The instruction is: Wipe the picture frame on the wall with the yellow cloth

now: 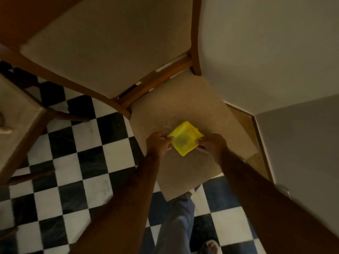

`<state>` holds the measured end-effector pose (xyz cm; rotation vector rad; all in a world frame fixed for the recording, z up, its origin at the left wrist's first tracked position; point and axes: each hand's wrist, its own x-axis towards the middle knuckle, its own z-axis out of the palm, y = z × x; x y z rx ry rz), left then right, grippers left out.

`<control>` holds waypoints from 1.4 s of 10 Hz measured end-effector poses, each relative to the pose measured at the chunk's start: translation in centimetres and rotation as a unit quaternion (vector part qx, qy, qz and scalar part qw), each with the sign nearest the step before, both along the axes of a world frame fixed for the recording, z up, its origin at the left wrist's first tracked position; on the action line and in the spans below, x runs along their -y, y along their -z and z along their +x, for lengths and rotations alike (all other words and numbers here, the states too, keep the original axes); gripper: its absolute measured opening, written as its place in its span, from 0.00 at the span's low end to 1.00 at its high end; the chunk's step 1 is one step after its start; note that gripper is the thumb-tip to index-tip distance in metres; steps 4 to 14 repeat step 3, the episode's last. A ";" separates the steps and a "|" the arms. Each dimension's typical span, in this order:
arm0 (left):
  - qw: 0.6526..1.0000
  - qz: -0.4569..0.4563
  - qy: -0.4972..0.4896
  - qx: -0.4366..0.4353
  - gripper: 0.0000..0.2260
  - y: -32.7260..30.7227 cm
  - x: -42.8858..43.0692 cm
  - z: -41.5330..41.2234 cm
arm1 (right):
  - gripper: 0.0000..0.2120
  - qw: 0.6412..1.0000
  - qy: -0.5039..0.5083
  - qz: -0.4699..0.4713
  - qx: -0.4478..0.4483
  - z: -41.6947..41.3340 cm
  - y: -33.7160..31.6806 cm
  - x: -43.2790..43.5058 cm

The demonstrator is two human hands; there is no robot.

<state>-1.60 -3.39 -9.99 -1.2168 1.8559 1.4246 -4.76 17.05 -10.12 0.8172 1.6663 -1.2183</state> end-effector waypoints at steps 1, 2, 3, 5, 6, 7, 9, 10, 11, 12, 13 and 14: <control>0.997 -0.047 0.064 0.018 0.15 1.3 -0.3 0.2 | 0.16 0.986 -0.111 0.091 -0.081 0.7 1.3 -0.2; 0.918 -0.246 0.310 -0.024 0.22 1.1 -0.3 -0.2 | 0.25 0.911 -0.295 0.210 -0.198 1.4 1.5 -0.5; 0.859 -0.324 0.391 -0.065 0.31 -0.4 -0.6 -0.9 | 0.35 0.857 -0.333 0.297 -0.259 1.2 0.1 -0.8; 0.859 -0.324 0.391 -0.065 0.31 -0.4 -0.6 -0.9 | 0.35 0.857 -0.333 0.297 -0.259 1.2 0.1 -0.8; 0.859 -0.324 0.391 -0.065 0.31 -0.4 -0.6 -0.9 | 0.35 0.857 -0.333 0.297 -0.259 1.2 0.1 -0.8; 0.859 -0.324 0.391 -0.065 0.31 -0.4 -0.6 -0.9 | 0.35 0.857 -0.333 0.297 -0.259 1.2 0.1 -0.8; 0.859 -0.324 0.391 -0.065 0.31 -0.4 -0.6 -0.9 | 0.35 0.857 -0.333 0.297 -0.259 1.2 0.1 -0.8; 0.859 -0.324 0.391 -0.065 0.31 -0.4 -0.6 -0.9 | 0.35 0.857 -0.333 0.297 -0.259 1.2 0.1 -0.8; 0.859 -0.324 0.391 -0.065 0.31 -0.4 -0.6 -0.9 | 0.35 0.857 -0.333 0.297 -0.259 1.2 0.1 -0.8; 0.859 -0.324 0.391 -0.065 0.31 -0.4 -0.6 -0.9 | 0.35 0.857 -0.333 0.297 -0.259 1.2 0.1 -0.8; 0.859 -0.324 0.391 -0.065 0.31 -0.4 -0.6 -0.9 | 0.35 0.857 -0.333 0.297 -0.259 1.2 0.1 -0.8; 0.859 -0.324 0.391 -0.065 0.31 -0.4 -0.6 -0.9 | 0.35 0.857 -0.333 0.297 -0.259 1.2 0.1 -0.8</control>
